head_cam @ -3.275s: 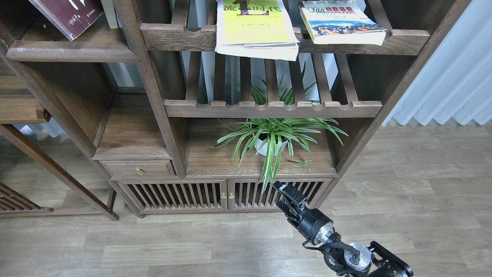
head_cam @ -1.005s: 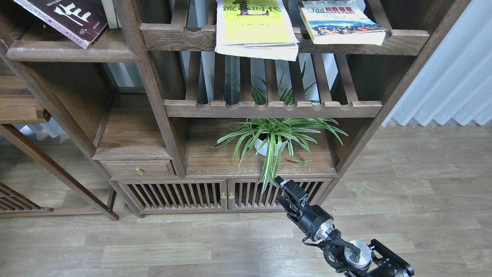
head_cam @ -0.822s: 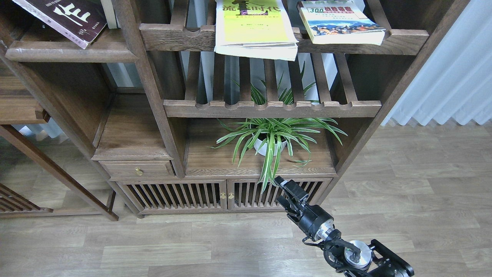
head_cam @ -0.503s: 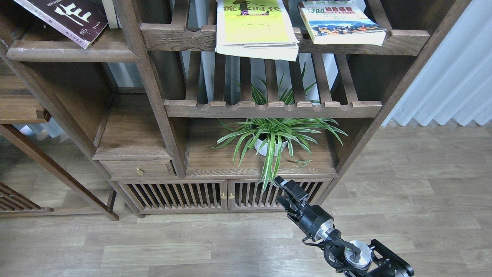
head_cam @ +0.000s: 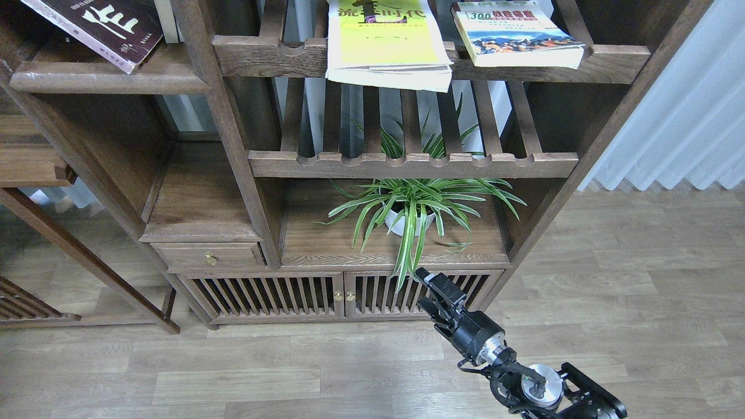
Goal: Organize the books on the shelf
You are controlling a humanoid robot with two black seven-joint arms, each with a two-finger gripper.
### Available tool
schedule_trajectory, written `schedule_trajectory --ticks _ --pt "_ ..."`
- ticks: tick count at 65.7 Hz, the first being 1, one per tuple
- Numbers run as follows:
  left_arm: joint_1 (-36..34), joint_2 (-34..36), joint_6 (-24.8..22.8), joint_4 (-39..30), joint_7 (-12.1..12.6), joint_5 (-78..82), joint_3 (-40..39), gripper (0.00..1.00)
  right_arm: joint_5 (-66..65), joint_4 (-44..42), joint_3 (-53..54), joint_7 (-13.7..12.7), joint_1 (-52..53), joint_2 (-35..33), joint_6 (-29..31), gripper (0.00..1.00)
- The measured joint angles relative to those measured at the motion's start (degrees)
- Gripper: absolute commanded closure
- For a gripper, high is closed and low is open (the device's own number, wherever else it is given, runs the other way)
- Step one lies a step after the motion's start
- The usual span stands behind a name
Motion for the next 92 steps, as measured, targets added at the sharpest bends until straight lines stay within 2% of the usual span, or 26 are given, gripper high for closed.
schedule_trajectory --ticks 22,36,57,77,92 --pt "-0.25 2.08 0.00 -9.37 0.00 -0.42 -1.19 0.00 0.01 -0.01 0.08 0.02 0.16 0.00 0.00 0.01" --pt "-0.47 4.71 0.00 -13.07 -0.01 -0.42 -1.29 0.00 0.01 -0.08 0.09 0.02 0.38 0.00 -0.10 0.01" --pt "-0.65 5.01 0.00 -18.75 -0.01 -0.59 -1.37 0.00 -0.08 -0.17 0.09 0.02 1.06 0.00 -0.30 0.01" --pt "-1.91 1.89 0.00 -21.90 -0.01 -0.62 -1.24 0.00 0.00 -0.17 0.16 0.02 1.22 0.00 -0.29 0.01" --pt "-2.73 -4.75 0.00 -21.96 -0.01 -1.65 -1.25 0.00 0.00 -0.17 0.18 0.02 1.34 0.00 -0.27 0.01"
